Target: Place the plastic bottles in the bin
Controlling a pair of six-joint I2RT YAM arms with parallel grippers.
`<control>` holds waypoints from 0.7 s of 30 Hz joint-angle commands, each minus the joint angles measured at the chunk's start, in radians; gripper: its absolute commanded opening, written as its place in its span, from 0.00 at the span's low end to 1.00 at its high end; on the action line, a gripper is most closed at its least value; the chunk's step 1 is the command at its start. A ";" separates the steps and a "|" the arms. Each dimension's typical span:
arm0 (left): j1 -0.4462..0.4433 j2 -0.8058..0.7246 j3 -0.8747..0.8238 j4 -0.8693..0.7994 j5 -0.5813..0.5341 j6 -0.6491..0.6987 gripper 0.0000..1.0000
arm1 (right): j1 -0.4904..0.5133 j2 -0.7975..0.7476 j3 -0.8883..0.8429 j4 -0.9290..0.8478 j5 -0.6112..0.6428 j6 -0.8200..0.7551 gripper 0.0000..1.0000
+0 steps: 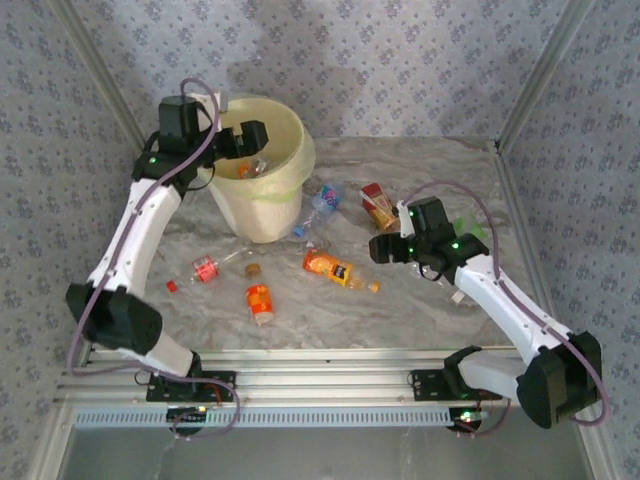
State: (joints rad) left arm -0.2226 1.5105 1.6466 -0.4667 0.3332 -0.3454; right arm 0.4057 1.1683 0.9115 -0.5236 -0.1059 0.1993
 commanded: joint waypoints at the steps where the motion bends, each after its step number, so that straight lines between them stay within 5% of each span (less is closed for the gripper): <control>1: -0.027 -0.109 -0.045 0.036 0.047 0.041 1.00 | -0.031 0.041 0.041 0.032 0.010 -0.100 0.88; 13: -0.225 -0.416 -0.394 0.113 0.176 0.025 1.00 | -0.128 0.254 0.180 0.072 -0.025 -0.204 0.90; 21: -0.373 -0.516 -0.645 0.230 0.124 -0.094 1.00 | -0.152 0.448 0.363 0.007 -0.024 -0.265 0.88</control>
State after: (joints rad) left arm -0.5751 1.0229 1.0500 -0.3279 0.4610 -0.3775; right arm 0.2646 1.5620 1.2034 -0.4671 -0.1257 -0.0158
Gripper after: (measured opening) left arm 0.994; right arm 0.879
